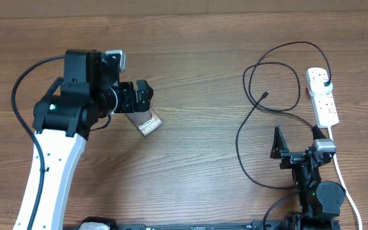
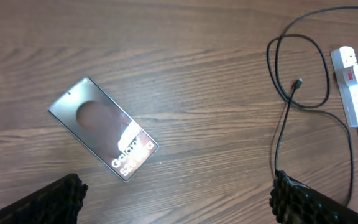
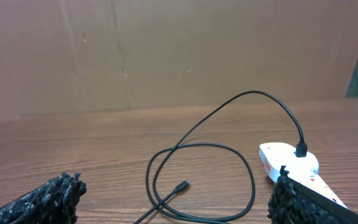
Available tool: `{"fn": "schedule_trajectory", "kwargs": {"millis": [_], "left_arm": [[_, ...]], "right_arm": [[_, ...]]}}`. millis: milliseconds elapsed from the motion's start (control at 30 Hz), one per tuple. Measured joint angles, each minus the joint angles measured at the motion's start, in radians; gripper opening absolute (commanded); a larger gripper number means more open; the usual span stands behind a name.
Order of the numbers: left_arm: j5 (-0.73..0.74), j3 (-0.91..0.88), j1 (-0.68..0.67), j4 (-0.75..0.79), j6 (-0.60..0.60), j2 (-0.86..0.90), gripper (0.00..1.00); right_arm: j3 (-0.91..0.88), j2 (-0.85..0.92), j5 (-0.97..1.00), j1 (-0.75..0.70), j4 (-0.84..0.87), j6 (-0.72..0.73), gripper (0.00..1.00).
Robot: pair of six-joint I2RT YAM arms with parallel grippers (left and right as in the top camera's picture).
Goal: Plug charger to phone and switch on socket
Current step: 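Move the left gripper over the silver phone and lower onto it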
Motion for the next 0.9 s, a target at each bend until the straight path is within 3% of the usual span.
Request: {"fn": "schedule_trajectory", "kwargs": {"millis": [433, 600, 900], "left_arm": [[-0.216, 0.011, 0.0, -0.07, -0.406, 0.04, 1.0], [-0.278, 0.094, 0.0, -0.141, -0.485, 0.079, 1.0], [-0.311, 0.404, 0.0, -0.349, -0.536, 0.353, 1.0]], "right_arm": [[0.0, 0.0, 0.0, 0.0, 0.0, 0.0, 1.0], [0.0, 0.0, 0.0, 0.0, 0.0, 0.0, 1.0], [0.0, 0.0, 0.0, 0.0, 0.0, 0.0, 1.0]]}}
